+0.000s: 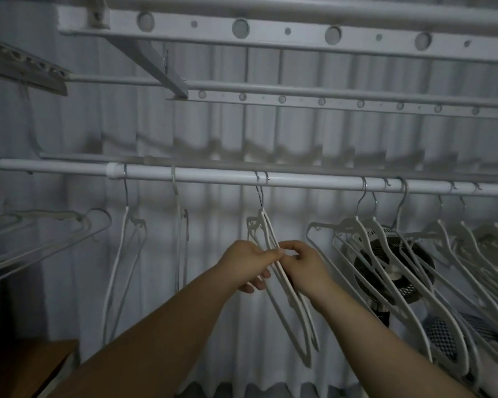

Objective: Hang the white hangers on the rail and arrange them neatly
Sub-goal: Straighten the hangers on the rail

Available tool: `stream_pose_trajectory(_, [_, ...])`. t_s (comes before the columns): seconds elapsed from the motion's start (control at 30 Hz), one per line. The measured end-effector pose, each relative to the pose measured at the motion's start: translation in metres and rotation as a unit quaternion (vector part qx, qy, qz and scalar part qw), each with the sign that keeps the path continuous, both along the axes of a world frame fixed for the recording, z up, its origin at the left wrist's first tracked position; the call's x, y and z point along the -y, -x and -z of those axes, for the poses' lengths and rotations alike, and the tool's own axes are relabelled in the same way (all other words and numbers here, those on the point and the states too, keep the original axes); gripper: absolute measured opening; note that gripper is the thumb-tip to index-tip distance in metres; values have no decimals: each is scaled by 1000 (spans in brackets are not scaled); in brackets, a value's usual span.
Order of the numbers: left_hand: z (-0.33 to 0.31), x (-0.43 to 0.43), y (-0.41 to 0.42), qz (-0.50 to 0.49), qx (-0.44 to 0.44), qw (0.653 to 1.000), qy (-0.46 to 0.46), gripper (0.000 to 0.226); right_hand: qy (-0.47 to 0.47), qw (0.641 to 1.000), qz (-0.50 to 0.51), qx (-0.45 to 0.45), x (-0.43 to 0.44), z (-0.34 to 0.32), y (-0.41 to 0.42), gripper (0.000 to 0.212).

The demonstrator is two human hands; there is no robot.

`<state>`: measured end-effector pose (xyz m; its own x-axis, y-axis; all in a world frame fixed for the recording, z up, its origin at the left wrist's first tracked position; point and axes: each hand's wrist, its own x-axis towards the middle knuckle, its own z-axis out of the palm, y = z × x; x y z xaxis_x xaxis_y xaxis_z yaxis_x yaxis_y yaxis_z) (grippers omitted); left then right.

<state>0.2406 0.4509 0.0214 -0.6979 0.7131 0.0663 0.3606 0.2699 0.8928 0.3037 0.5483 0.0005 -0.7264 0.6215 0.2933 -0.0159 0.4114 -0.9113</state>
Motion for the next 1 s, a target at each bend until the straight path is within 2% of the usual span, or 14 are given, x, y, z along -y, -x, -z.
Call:
stream_pose_trajectory(0.2, [5, -13, 3, -53, 57, 996, -46, 19, 8, 1000, -22, -4, -8, 3, -1, 25])
stream_pose_trajectory(0.37, [10, -16, 15, -113, -7, 992, -49, 25, 24, 999, -36, -8, -15, 4, -5, 23])
stream_pose_trajectory(0.5, [12, -16, 22, -143, 4, 985, -93, 29, 31, 999, -25, -18, -21, 5, -6, 21])
stream_pose_trajectory(0.57, [12, -16, 26, -157, 35, 977, -138, 29, 40, 998, -26, -28, -22, 4, -7, 20])
stream_pose_trajectory(0.67, [7, -16, 30, -149, 138, 952, -228, 25, 52, 998, -34, -27, -23, -2, -12, 17])
stream_pose_trajectory(0.73, [4, -15, 33, -137, 154, 942, -263, 22, 62, 997, -38, -21, -24, -6, -14, 17])
stream_pose_trajectory(0.87, [1, -14, 37, -142, 146, 927, -314, 22, 86, 995, -40, -23, -23, -16, -15, 8])
stream_pose_trajectory(1.0, [5, -12, 41, -164, 86, 924, -333, 24, 116, 992, -51, -15, -21, -29, -16, 19])
